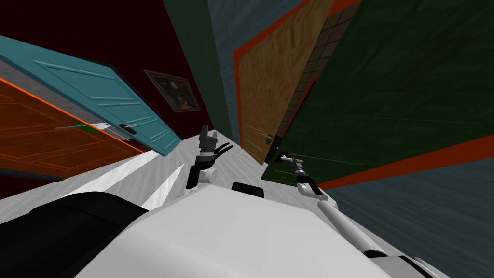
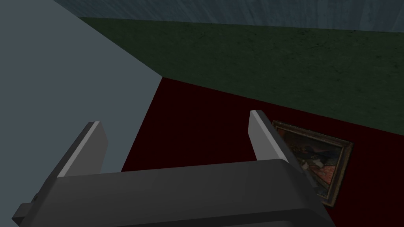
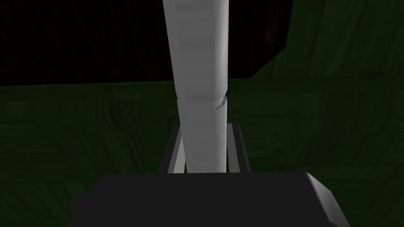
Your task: Pull the door open
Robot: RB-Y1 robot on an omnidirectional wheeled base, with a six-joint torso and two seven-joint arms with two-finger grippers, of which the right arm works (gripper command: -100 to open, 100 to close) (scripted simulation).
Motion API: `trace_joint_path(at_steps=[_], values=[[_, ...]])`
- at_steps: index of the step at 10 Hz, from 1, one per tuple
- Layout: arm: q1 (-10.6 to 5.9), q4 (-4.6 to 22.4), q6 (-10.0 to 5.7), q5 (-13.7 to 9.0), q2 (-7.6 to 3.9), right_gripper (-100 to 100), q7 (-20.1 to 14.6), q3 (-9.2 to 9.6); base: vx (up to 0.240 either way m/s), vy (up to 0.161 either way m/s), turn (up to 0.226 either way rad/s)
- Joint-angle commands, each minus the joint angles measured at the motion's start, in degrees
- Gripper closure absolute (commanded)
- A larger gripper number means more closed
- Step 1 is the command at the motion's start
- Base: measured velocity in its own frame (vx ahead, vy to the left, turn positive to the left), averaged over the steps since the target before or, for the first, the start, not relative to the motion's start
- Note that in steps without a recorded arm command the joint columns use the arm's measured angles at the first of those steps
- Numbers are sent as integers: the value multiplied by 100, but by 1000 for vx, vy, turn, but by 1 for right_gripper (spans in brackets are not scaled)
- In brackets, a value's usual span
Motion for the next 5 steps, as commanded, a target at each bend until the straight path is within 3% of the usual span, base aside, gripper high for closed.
trace_joint_path(at_steps=[1, 5], values=[[97, -108, -165, -53, -143, 100, -80, 178, -233, -100, 190], [316, -322, -485, -180, -486, 100, -235, 522, -187, -90, 129]])
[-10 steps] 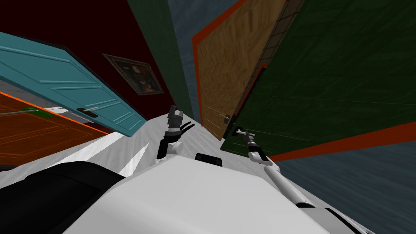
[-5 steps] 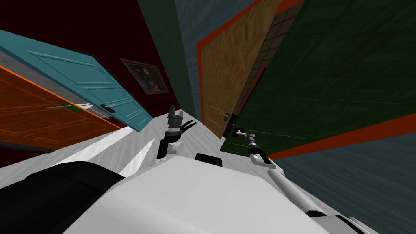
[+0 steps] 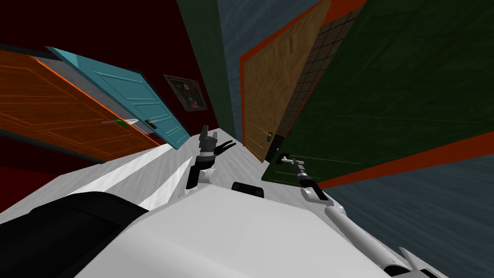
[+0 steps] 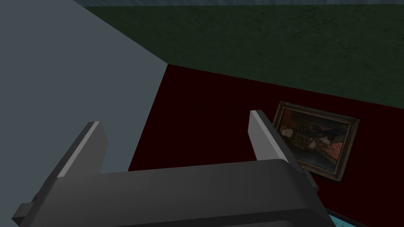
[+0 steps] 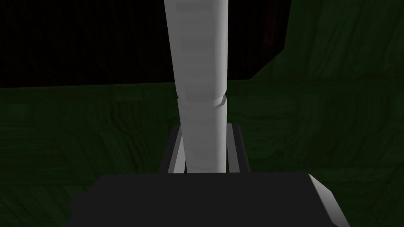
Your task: Pull the door open
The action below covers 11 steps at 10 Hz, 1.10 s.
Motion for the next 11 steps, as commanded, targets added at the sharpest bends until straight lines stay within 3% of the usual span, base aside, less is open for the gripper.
trace_joint_path(at_steps=[1, 2, 3, 4, 11], values=[[116, -149, -146, -52, -135, 100, -57, 160, -222, -84, 138], [185, -215, -246, -92, -242, 100, -106, 267, -230, -123, 142], [112, -111, -189, -72, -212, 100, -107, 186, -101, -61, 31], [220, -165, -390, -118, -353, 100, -174, 367, -164, -51, 196], [506, -342, -993, -278, -830, 100, -359, 865, -186, -93, 129]])
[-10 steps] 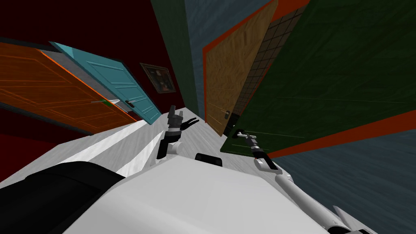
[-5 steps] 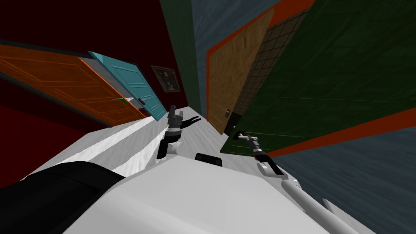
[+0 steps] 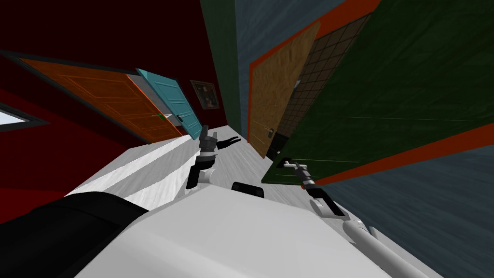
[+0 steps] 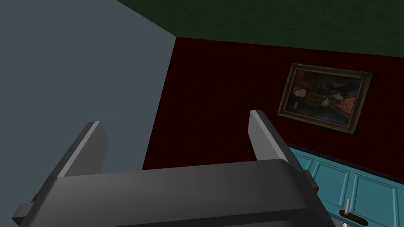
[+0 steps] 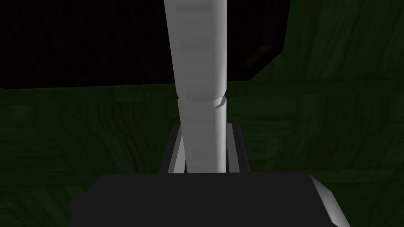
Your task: Pull the door open
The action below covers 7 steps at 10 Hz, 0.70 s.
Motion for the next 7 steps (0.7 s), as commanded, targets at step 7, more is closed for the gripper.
trace_joint_path(at_steps=[7], values=[[115, 61, -437, -8, -227, 100, -183, 310, -163, -77, 135]])
